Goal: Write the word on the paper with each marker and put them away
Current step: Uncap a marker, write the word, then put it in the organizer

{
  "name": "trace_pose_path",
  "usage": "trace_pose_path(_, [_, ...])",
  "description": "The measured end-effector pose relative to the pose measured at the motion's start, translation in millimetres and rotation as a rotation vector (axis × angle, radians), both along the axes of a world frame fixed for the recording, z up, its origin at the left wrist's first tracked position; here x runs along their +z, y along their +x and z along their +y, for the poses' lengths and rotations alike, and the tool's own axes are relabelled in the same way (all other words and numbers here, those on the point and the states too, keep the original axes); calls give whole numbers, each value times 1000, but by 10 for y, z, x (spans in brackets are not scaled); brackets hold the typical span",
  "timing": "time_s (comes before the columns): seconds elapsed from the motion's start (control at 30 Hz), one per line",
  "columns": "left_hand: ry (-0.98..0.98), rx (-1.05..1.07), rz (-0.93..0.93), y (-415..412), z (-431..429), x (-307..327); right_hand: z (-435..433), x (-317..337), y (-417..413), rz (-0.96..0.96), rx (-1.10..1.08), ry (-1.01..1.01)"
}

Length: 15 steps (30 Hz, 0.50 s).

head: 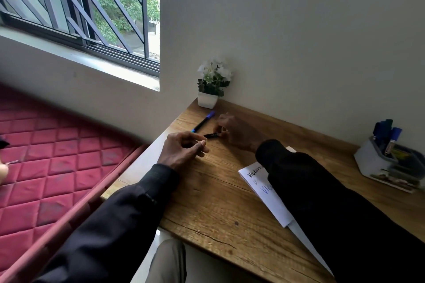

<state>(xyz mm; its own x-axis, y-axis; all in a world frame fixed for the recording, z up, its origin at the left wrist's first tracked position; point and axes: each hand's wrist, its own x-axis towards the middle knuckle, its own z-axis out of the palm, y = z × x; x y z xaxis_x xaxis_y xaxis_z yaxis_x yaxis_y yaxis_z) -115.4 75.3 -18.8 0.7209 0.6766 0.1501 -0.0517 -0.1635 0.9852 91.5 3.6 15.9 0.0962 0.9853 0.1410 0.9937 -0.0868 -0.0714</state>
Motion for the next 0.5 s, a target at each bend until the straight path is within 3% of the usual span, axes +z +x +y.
trace_pose_path(0.13, [28, -23, 7, 20, -16, -2, -310, -37, 135, 118, -52, 71])
trace_pose_path(0.3, [46, -55, -28, 91, -129, 86, -798, 101, 174, 626, -186, 446])
trace_pose_path(0.5, [165, -172, -79, 421, -504, 260, -1332, 231, 21, 1205, -218, 636])
